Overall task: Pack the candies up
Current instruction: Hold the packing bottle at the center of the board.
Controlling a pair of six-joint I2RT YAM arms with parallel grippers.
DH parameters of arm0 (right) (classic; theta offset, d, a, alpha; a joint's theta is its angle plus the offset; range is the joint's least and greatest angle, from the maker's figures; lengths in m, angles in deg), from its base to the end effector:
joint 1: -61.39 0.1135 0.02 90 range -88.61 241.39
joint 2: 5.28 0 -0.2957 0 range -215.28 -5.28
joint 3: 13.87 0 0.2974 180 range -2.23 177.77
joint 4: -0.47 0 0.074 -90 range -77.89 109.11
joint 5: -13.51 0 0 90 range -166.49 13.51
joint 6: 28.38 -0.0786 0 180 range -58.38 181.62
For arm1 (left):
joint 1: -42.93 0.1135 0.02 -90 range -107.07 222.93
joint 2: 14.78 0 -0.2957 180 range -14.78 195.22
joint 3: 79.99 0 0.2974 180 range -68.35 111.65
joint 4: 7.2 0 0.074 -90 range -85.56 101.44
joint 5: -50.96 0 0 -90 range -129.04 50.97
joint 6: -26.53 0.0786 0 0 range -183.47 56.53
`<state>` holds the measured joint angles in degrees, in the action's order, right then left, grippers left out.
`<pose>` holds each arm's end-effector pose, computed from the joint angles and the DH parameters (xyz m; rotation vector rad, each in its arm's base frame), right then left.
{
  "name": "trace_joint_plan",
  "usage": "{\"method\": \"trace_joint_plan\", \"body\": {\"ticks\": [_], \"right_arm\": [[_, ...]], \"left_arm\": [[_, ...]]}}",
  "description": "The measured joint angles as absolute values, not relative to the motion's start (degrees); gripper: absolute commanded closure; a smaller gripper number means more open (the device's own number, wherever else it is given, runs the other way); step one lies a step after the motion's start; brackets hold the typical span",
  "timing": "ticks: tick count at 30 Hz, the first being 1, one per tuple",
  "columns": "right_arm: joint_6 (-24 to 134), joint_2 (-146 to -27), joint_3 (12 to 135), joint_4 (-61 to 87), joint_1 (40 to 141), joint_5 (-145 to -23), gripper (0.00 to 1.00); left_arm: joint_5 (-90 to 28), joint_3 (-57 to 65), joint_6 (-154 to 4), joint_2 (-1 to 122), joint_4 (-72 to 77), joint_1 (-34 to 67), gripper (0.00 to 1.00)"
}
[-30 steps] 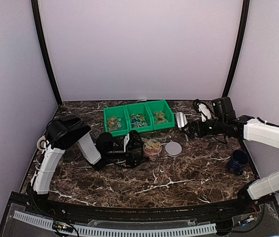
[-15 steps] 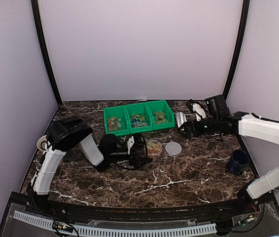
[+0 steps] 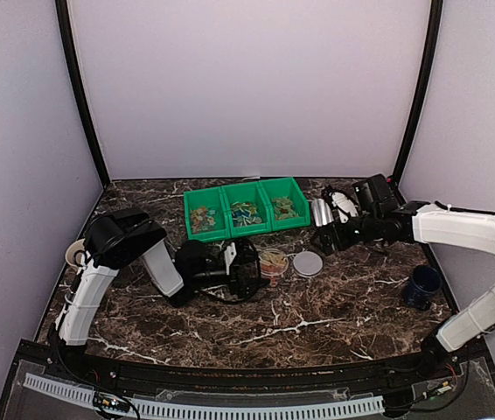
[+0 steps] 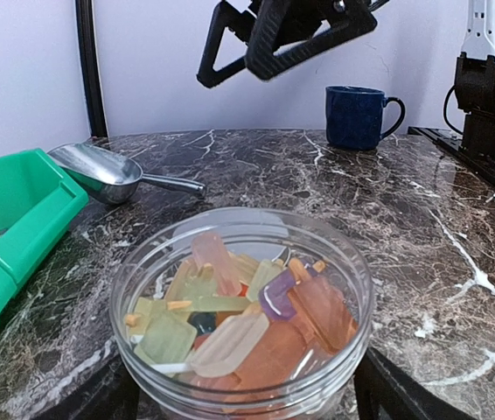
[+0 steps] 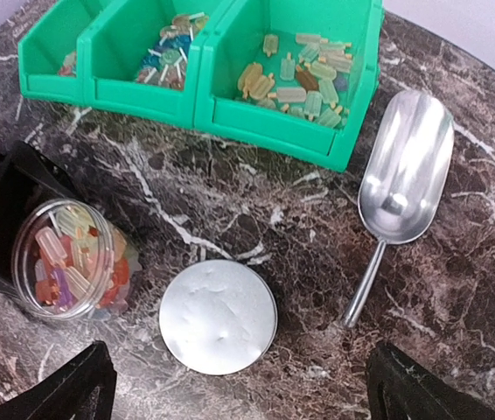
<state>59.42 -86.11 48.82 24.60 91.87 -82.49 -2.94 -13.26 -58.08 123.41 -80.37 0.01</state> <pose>0.3131 0.1938 0.2105 -0.6238 2.2543 0.4086 0.3144 -0.3556 0.0328 1.1092 1.2014 -0.9920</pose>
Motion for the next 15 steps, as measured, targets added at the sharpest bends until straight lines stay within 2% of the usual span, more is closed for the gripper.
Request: {"method": "trace_joint_plan", "body": {"ticks": [15], "right_arm": [[59.8,-97.7,53.8,30.8,98.1,-75.3,0.02]], "left_arm": [[-2.2,-11.7,-57.0,124.3,-81.1,0.0,0.10]]}}
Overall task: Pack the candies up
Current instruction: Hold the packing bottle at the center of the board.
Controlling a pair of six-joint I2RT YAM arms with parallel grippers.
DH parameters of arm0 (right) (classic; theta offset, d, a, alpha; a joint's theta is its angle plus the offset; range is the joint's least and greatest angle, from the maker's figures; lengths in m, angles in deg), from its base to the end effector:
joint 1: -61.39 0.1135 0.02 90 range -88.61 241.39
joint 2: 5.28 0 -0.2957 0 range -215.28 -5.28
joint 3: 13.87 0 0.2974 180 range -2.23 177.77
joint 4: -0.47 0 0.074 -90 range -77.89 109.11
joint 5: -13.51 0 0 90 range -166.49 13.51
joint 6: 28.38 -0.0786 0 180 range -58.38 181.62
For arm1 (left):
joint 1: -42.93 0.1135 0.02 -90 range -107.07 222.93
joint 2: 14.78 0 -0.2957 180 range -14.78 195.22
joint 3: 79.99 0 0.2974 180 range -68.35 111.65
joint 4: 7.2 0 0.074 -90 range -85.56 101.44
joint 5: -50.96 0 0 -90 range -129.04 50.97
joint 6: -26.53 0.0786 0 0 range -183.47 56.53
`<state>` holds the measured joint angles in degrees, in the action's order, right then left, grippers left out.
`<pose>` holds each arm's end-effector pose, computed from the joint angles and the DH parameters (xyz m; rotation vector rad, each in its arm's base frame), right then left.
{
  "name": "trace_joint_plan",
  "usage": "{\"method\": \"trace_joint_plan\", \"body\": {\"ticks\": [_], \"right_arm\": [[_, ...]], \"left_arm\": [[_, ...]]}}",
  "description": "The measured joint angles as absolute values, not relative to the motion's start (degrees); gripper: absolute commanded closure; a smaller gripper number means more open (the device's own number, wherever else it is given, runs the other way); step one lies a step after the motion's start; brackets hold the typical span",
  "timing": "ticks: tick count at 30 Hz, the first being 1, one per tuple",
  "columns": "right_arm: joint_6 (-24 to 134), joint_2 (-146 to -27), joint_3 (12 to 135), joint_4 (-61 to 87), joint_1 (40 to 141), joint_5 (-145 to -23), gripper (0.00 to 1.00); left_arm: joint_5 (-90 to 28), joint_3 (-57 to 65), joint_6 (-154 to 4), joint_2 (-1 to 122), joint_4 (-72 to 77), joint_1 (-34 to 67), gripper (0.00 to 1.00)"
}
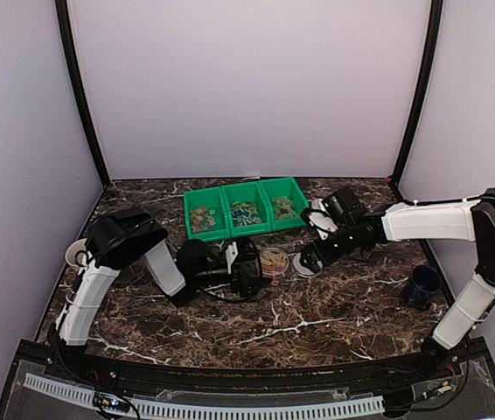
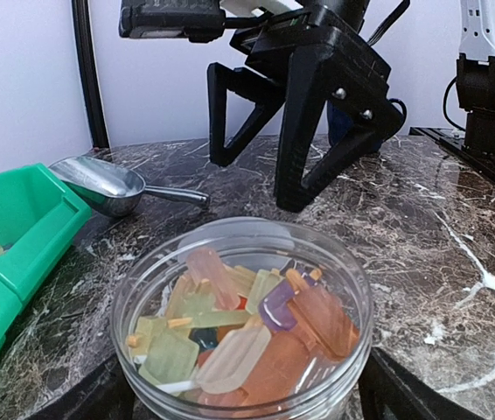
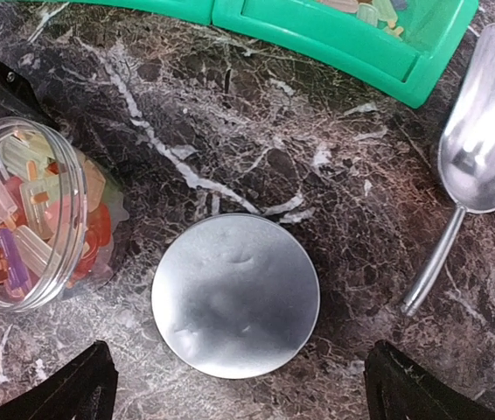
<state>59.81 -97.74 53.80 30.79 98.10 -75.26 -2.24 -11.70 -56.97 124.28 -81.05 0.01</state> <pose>0.3136 0.2318 0.1591 -0.7563 2.4348 0.2384 0.3180 -0.3600 0.0338 1.1213 1.1590 -0.9826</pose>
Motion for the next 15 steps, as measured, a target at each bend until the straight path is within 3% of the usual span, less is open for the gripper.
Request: {"method": "trace_joint_plan", "body": {"ticks": [15], "right_arm": [[57.8,-106.2,57.8,31.6,99.4,-73.8,0.03]], "left_arm": [[-2.0,-11.2,-57.0,124.6,-81.2,0.0,0.10]]}}
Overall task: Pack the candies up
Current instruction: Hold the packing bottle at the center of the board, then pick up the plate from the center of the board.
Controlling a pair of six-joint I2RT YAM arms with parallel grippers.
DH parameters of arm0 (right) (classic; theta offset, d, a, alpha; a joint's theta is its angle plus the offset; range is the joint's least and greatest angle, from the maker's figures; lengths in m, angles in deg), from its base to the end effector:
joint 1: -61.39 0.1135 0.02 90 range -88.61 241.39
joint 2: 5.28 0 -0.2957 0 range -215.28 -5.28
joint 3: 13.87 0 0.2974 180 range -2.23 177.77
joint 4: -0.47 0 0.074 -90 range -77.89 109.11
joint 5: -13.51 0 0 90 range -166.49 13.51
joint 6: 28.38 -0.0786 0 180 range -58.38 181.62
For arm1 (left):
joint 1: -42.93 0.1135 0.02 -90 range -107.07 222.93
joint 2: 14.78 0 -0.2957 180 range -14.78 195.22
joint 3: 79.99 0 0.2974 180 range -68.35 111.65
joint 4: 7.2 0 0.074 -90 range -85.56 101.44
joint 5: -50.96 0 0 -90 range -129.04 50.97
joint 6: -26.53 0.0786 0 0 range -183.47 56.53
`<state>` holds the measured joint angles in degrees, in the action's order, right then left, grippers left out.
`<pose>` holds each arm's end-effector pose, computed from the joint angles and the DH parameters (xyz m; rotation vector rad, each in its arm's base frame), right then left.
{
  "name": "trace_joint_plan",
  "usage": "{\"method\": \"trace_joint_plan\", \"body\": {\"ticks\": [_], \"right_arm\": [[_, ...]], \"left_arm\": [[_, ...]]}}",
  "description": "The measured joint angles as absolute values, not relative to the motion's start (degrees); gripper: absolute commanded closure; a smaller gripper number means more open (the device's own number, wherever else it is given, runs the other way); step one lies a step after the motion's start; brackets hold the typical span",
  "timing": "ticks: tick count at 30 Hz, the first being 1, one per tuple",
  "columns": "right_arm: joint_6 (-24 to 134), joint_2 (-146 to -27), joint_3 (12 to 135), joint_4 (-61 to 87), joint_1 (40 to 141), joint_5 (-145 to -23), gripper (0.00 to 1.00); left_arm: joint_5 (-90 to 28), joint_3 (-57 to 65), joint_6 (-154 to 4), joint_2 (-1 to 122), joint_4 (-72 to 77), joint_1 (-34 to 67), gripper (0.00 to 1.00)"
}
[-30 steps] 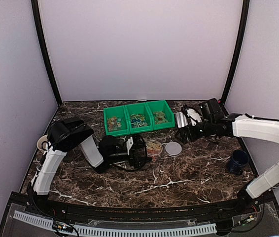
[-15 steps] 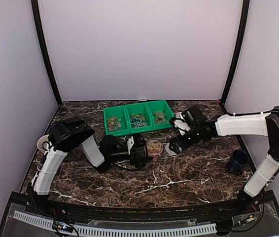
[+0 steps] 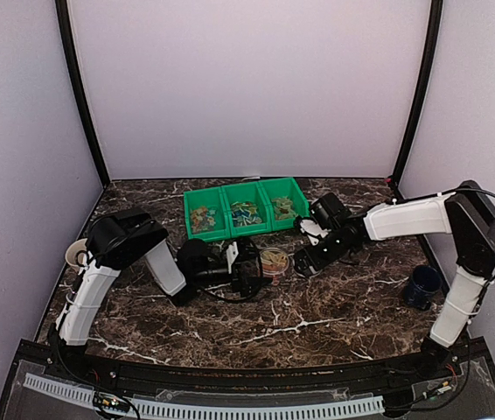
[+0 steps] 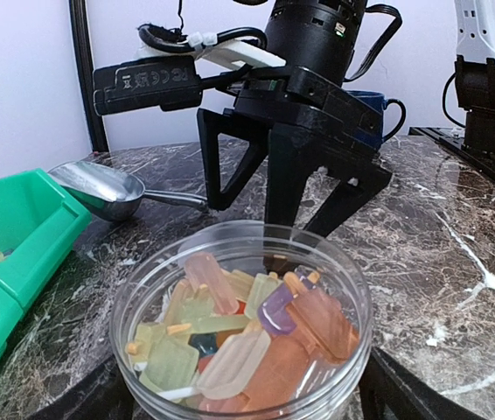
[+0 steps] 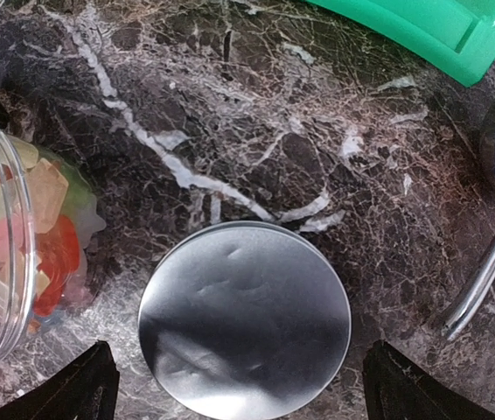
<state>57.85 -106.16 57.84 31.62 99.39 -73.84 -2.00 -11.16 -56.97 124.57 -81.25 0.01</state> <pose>0.3261 0.2502 0.1264 -0.7600 2.5231 0.1919 0.3193 -0.3615 0.0342 1.1222 1.1492 -0.9844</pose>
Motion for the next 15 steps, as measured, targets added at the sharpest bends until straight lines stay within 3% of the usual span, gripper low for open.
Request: {"method": "trace_joint_plan", "body": {"ticks": [15], "right_arm": [[56.6,-109.1,59.2,30.5,99.4,-73.4,0.01]], "left_arm": [[-2.0,-11.1,-57.0,124.6,-81.3,0.0,0.10]]}}
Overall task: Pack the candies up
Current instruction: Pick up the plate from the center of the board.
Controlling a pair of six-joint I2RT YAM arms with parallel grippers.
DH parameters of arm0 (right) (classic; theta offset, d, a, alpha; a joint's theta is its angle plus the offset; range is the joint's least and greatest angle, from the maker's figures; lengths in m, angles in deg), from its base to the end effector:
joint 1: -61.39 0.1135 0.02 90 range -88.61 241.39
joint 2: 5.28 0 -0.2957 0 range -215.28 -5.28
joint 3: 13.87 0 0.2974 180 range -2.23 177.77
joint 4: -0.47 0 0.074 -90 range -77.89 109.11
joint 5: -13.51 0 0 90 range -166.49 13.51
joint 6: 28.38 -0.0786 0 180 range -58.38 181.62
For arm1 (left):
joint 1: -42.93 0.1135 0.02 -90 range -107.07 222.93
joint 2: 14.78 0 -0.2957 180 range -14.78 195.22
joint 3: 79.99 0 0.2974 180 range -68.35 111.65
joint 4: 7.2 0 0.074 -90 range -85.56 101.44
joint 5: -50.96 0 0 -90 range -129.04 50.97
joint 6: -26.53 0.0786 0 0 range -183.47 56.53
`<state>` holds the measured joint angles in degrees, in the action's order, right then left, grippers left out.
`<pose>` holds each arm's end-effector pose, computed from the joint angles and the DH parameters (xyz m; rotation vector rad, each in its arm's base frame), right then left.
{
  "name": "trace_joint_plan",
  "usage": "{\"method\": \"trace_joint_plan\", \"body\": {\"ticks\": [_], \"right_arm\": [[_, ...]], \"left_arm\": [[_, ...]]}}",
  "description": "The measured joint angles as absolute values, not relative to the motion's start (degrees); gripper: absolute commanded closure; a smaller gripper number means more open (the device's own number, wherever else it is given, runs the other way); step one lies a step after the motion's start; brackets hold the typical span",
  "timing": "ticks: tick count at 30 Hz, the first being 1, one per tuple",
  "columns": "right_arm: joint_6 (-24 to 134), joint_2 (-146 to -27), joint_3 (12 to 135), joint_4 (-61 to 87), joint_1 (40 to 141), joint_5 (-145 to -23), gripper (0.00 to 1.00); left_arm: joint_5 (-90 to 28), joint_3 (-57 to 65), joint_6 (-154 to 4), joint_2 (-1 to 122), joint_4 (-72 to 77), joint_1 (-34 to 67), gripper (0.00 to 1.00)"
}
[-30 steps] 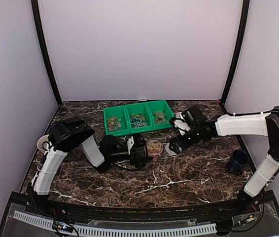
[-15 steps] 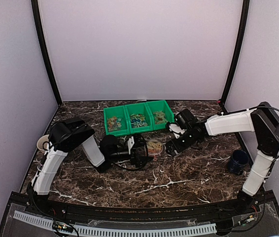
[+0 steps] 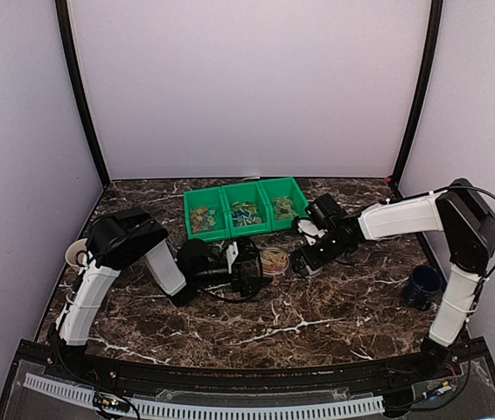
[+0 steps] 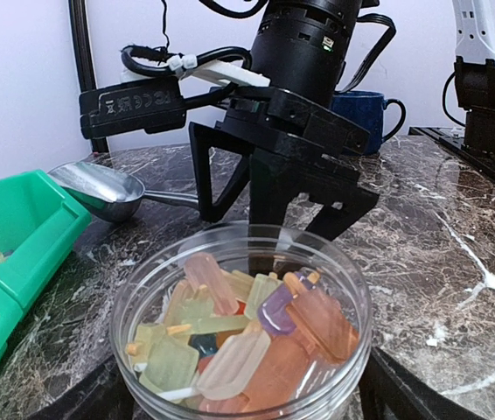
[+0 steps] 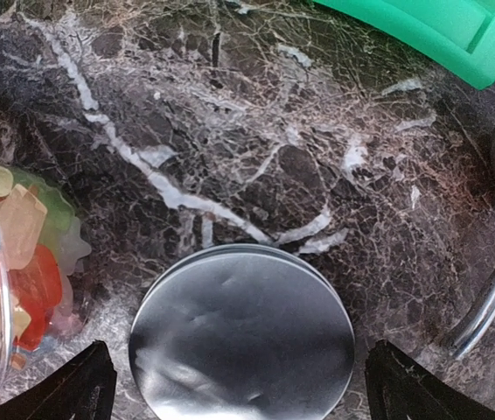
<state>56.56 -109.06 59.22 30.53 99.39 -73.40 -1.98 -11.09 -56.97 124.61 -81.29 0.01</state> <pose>0.3341 0.2557 0.1159 -0.7310 2.5381 0.1867 0.3194 -0.3617 0.0342 1.1221 1.1478 -0.9844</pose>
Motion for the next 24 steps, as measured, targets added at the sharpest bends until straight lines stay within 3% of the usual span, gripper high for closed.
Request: {"method": "trace_joint_plan", "body": {"ticks": [24], "right_arm": [[55.7,-110.6,59.8,29.9,99.4,-72.0,0.08]], "left_arm": [[-1.9,-11.1,-56.9,124.6,-81.4,0.0,0.10]]}}
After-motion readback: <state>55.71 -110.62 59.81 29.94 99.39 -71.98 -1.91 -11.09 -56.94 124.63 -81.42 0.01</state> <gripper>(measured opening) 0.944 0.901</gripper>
